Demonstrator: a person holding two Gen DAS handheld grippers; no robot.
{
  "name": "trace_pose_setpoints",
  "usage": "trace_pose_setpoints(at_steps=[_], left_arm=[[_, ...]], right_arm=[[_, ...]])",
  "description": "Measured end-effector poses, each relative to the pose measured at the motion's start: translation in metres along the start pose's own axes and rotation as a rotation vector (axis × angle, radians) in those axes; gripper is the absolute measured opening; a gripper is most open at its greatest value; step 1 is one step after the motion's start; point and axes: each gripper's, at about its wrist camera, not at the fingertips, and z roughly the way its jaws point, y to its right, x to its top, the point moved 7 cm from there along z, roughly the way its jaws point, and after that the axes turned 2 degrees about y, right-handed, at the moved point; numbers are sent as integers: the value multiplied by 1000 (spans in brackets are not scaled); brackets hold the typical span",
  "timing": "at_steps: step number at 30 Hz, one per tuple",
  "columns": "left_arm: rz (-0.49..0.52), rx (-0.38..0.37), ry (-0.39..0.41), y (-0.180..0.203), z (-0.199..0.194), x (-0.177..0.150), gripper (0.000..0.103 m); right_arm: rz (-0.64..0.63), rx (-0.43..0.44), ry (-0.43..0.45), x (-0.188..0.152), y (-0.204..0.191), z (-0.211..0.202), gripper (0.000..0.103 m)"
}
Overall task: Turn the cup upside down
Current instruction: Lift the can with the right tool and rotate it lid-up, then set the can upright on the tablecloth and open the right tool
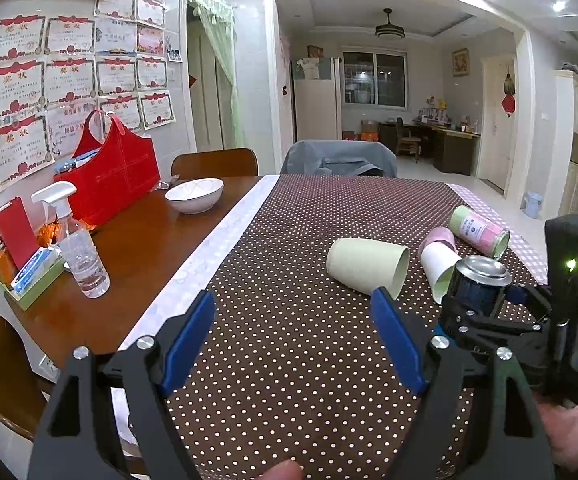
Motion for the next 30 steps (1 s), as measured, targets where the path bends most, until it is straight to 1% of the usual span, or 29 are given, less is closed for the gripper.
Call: trace_pose_setpoints(at_steps=[4,6,8,9,12,19,30], left_arm=[[1,-1,2,0,-1,-1,79],[-1,-3,4,-1,-2,-1,79],[0,-4,5,0,-2,-1,79],[1,-5,6,1,-3,-1,79],[4,-9,10,3,-5,0,79],[8,-14,23,8,-12,5,79],[16,-25,69,16,-31,17,79]], right_arm=[[1,-4,-15,-5,-1,3,69],[2,-18,-1,-4,-1,-1,83],[2,-15,12,-1,-2,-6,91],[3,-18,19,0,-2,-9,93],[12,-21,30,2,-1,-15,95],[52,-4,49,7,1,-33,96],[80,-40,115,26,7,-78,97]])
